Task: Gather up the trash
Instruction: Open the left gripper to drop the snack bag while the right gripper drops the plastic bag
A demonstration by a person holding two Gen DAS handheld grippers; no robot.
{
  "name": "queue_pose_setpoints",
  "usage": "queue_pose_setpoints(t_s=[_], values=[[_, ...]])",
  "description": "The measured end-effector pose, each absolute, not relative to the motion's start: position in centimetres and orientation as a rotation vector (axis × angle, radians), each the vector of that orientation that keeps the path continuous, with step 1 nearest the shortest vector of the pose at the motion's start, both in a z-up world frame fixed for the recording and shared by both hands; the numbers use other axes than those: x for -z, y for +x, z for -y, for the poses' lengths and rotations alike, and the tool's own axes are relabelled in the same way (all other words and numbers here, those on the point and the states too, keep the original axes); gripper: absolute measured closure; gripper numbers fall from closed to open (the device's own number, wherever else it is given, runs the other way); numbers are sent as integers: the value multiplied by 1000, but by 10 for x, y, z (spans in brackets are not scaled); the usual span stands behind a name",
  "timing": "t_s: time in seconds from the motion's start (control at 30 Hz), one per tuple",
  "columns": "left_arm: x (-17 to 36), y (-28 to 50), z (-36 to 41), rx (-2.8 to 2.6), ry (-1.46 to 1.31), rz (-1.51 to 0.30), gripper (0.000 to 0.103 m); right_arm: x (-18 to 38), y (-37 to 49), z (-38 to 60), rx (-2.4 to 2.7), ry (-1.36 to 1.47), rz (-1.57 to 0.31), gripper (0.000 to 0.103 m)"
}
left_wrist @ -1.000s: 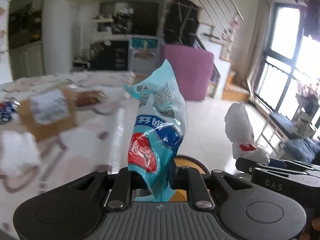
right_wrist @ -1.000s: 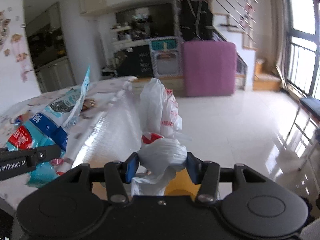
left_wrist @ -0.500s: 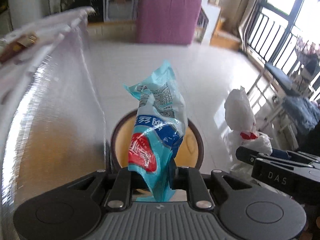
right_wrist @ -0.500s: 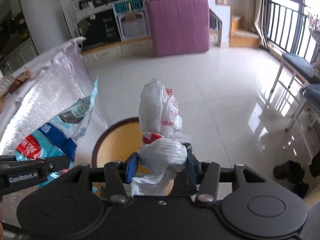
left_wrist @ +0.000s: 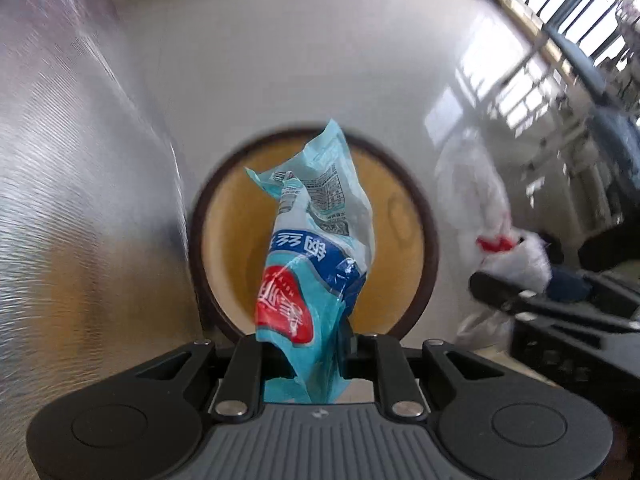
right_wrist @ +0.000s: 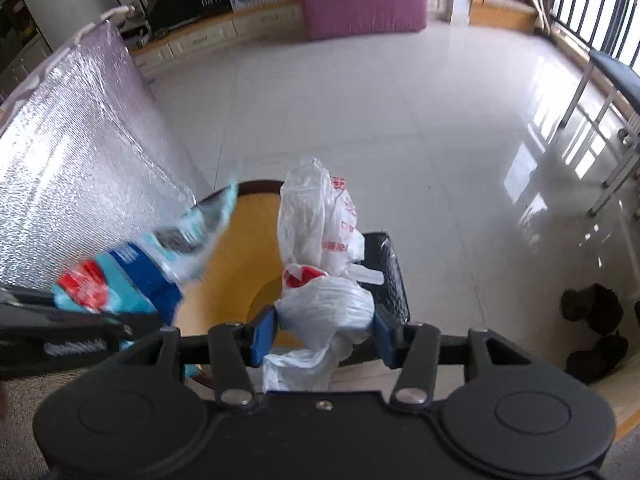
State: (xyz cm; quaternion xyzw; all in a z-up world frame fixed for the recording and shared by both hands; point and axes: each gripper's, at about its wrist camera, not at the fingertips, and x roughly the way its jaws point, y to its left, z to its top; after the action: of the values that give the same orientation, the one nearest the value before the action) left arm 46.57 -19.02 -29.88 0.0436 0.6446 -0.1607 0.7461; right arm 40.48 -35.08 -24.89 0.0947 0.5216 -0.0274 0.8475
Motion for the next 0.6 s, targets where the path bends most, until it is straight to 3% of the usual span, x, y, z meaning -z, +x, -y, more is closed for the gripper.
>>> queue_pose_setpoints(t_s=[0.3, 0.6], values=[[398, 516, 197, 375, 55, -1655, 83, 272, 431, 356, 45, 248, -1206, 51], [447, 552, 186, 291, -19, -1666, 82, 290, 450, 350, 8, 240, -1260, 51]])
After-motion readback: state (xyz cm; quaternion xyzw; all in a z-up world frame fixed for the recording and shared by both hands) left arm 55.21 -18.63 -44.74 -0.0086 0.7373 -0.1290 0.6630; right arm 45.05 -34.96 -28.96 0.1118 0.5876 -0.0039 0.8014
